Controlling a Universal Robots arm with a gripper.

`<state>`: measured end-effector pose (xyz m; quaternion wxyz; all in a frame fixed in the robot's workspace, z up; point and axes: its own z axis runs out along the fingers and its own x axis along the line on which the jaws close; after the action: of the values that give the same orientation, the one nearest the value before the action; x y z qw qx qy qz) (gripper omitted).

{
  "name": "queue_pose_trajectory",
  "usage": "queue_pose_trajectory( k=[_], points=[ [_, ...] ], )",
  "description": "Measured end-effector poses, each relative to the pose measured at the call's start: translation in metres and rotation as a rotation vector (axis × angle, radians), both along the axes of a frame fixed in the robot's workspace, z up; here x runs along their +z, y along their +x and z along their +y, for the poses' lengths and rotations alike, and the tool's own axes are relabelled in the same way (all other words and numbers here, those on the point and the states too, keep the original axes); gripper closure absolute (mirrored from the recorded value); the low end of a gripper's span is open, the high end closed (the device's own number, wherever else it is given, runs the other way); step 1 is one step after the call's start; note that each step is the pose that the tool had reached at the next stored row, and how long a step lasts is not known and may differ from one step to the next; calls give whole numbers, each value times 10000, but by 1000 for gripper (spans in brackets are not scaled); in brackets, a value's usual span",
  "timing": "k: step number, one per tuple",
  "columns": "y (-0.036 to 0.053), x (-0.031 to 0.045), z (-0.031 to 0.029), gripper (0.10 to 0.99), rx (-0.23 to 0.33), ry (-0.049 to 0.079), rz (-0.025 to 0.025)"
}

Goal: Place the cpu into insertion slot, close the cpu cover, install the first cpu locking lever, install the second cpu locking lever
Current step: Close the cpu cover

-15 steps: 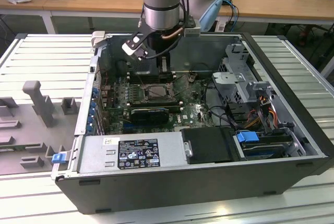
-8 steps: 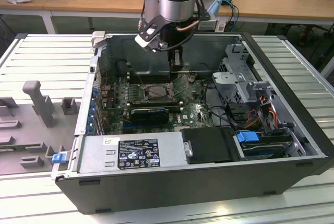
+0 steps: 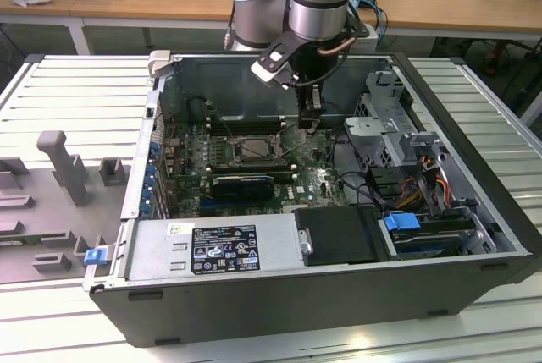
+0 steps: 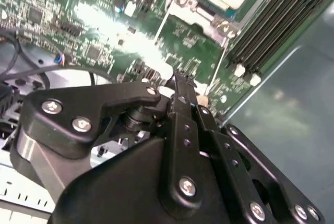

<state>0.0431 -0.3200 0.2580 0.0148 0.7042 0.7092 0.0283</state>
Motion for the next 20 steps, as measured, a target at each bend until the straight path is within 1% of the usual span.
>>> queue_pose_trajectory(
  k=[1,2,3,5,6,7,8,9,10,11,12,14,16,18,19,20],
  points=[
    [28,-2,0,980,1,1,1],
    [88,-5,0,980,1,0,9],
    [129,-10,0,980,2,0,19],
    [172,-29,0,980,1,-2,32],
    [193,-71,0,980,1,-2,45],
    [201,-97,0,980,2,-2,54],
    [205,-127,0,980,1,0,84],
    [205,-131,0,980,2,-2,245],
    [204,-131,0,980,0,-3,508],
    [204,-131,0,980,1,-2,672],
    [186,-132,1,980,0,-1,685],
    [135,-132,1,980,1,-1,685],
    [52,-132,1,980,0,0,675],
    [-123,-132,0,980,1,-1,625],
    [-184,-132,0,980,1,-1,608],
    [-266,-131,0,980,3,-3,585]
  ],
)
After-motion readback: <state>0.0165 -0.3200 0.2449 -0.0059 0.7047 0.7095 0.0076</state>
